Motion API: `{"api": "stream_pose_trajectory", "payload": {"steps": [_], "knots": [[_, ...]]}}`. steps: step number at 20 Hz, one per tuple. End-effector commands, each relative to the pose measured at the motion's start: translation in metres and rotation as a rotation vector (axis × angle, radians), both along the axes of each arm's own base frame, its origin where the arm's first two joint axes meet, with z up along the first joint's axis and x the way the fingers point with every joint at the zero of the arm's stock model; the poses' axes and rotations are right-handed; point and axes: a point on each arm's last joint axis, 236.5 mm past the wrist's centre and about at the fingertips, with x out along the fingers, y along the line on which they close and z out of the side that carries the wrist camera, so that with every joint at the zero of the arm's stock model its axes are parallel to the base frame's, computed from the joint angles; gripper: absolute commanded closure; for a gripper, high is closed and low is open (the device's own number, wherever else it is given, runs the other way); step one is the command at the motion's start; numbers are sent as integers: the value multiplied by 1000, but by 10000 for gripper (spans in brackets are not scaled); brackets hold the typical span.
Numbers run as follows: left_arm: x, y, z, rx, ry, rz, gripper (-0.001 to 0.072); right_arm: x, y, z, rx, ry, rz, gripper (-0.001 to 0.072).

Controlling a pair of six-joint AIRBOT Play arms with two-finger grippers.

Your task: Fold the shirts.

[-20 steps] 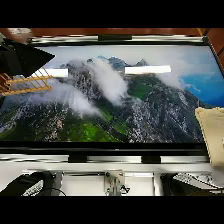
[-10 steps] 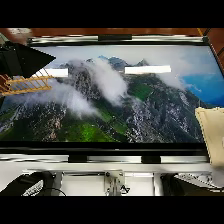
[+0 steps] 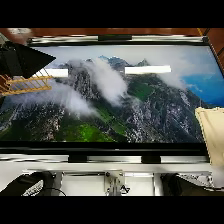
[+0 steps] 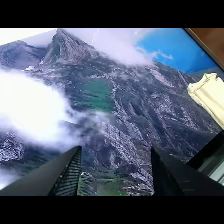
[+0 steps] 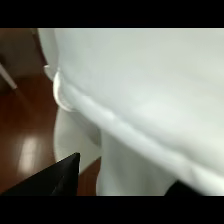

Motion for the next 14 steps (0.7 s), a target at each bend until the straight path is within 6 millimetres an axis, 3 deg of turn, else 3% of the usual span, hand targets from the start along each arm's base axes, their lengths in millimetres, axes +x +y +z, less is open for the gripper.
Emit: {"api": "stream_pose_trajectory", "payload": {"steps": [1, 4, 6, 10, 14], "knots": [[1, 0, 0, 6, -9, -2, 182, 41, 24, -21, 113, -8, 175, 161], [10, 4, -5, 24, -9, 22, 182, 74, 56, -60, 299, 54, 300, 161], [18, 6, -13, 38, 7, 31, 182, 82, 79, -86, 432, 104, 337, 161], [34, 3, -32, 48, 57, 30, 182, 78, 125, -136, 704, 198, 365, 161], [46, 1, -48, 57, 100, 27, 182, 111, 167, -173, 847, 249, 503, 161]]}}
